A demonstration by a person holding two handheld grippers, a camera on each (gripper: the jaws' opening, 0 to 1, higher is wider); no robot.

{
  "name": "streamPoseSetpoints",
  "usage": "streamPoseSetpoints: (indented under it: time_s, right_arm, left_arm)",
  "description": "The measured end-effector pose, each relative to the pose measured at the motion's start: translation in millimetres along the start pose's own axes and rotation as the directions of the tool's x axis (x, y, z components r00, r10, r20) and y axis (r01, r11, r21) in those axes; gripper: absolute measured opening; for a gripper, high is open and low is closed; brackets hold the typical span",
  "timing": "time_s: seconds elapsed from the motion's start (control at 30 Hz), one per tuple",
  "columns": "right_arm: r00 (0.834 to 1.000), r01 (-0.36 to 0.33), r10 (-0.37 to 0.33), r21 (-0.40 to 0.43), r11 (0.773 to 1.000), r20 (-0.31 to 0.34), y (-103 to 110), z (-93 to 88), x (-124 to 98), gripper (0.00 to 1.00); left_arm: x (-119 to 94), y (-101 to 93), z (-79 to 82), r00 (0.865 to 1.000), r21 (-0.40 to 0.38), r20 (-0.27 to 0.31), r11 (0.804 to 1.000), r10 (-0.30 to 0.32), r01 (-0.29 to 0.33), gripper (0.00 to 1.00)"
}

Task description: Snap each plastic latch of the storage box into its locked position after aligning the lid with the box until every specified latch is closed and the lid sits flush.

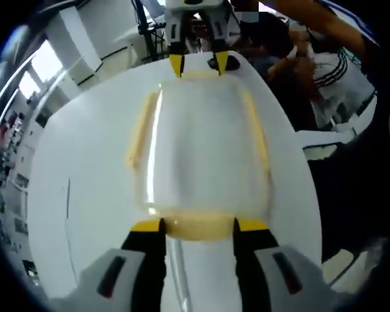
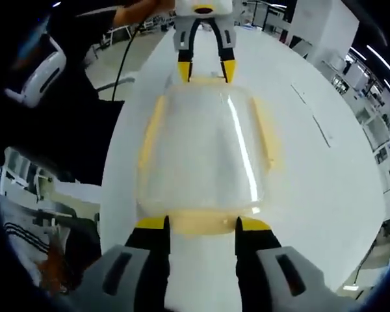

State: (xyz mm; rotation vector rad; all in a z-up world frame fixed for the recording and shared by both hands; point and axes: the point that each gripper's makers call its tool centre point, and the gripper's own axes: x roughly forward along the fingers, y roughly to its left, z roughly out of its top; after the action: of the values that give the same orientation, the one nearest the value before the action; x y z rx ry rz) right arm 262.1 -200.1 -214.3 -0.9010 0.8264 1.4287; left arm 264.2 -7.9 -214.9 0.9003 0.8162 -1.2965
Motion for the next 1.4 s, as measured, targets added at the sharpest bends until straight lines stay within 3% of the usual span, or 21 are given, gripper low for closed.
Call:
streamPoseSetpoints:
  time_s: [0.87,1.3,1.4]
  right_arm:
    - [0.999,-0.04,0.039,-0.06,0.997,-0.005,1,76.8,39,0.36]
    - [0.999,-0.052,0.051,-0.1,0.994,-0.014,-21,108.6,55,0.36]
    - [0.999,-0.05,0.048,-0.107,0.993,-0.016,-18,116.0,60,0.36]
  left_arm:
    - [-36,-16.5,-77.6,0.999,-0.077,-0.04,0.997,0.025,-0.028,0.39]
    - [-55,-22.9,-116.9,0.997,-0.113,-0.066,0.992,0.047,-0.055,0.39]
    - [-58,-23.9,-123.5,0.996,-0.115,-0.075,0.991,0.057,-0.065,0.39]
